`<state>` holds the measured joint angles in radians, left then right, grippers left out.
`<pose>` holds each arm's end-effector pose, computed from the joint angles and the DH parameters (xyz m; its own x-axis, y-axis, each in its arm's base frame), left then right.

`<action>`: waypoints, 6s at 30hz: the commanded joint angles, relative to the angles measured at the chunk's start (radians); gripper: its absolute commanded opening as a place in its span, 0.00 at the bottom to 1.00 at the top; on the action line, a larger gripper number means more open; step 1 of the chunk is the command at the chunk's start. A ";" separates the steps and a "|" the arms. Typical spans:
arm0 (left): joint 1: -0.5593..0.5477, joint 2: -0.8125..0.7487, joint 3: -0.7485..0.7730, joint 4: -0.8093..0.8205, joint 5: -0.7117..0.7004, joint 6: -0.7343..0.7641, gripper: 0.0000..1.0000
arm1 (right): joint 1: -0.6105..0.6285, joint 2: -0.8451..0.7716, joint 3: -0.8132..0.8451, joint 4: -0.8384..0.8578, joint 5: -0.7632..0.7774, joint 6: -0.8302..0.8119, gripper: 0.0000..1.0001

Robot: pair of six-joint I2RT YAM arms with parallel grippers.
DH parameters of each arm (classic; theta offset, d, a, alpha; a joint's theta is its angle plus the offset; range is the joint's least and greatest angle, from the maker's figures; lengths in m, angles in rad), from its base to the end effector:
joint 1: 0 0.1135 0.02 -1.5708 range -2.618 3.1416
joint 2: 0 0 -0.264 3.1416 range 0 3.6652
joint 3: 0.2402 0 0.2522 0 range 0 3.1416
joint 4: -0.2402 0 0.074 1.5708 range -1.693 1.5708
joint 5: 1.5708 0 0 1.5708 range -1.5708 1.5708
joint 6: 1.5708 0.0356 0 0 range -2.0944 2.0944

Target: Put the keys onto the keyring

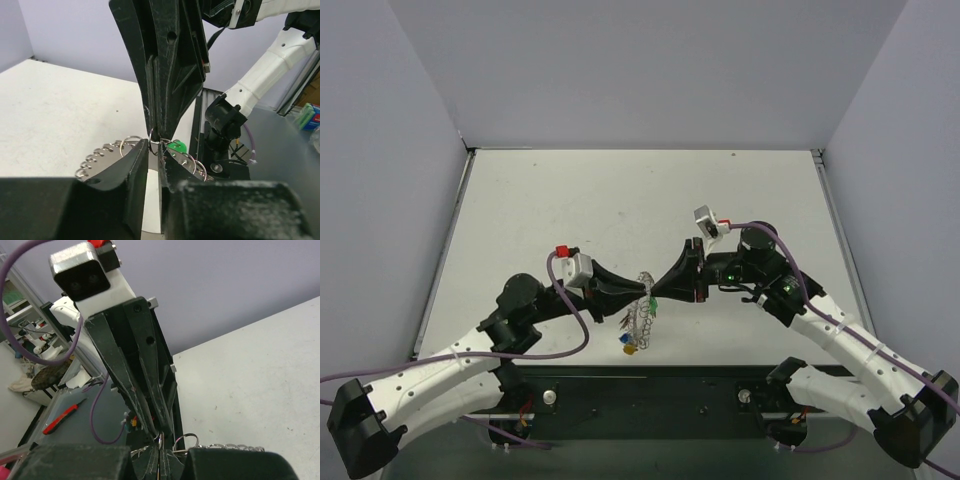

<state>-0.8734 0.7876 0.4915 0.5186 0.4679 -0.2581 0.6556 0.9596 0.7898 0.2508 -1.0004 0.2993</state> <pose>0.1089 -0.1550 0.3098 -0.1097 -0.2238 -0.9684 0.9708 0.1850 -0.1527 0.1506 0.1536 0.3550 -0.2319 0.0225 -0.9725 -0.9689 -0.0942 0.2288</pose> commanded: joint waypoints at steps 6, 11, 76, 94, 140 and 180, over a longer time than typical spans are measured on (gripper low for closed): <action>0.005 -0.059 0.105 -0.101 -0.049 0.074 0.43 | -0.005 -0.004 0.077 -0.062 -0.049 -0.077 0.00; 0.007 -0.035 0.226 -0.305 -0.032 0.144 0.55 | -0.011 0.016 0.133 -0.197 -0.067 -0.163 0.00; -0.039 0.556 0.881 -1.146 0.387 0.488 0.00 | -0.002 0.146 0.350 -0.711 -0.213 -0.554 0.00; -0.042 0.286 0.532 -0.571 0.166 0.229 0.00 | -0.022 -0.120 0.184 -0.380 0.154 -0.316 0.55; -0.042 0.104 0.183 0.080 0.054 0.115 0.00 | -0.027 -0.045 0.166 -0.349 0.051 -0.219 0.15; -0.042 0.133 0.167 0.342 0.156 0.040 0.00 | -0.040 -0.019 0.106 -0.295 0.025 -0.232 0.44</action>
<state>-0.9028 0.9386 0.5949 0.6792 0.5930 -0.2066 0.6231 0.9604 0.9169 -0.0708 -1.0031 0.0952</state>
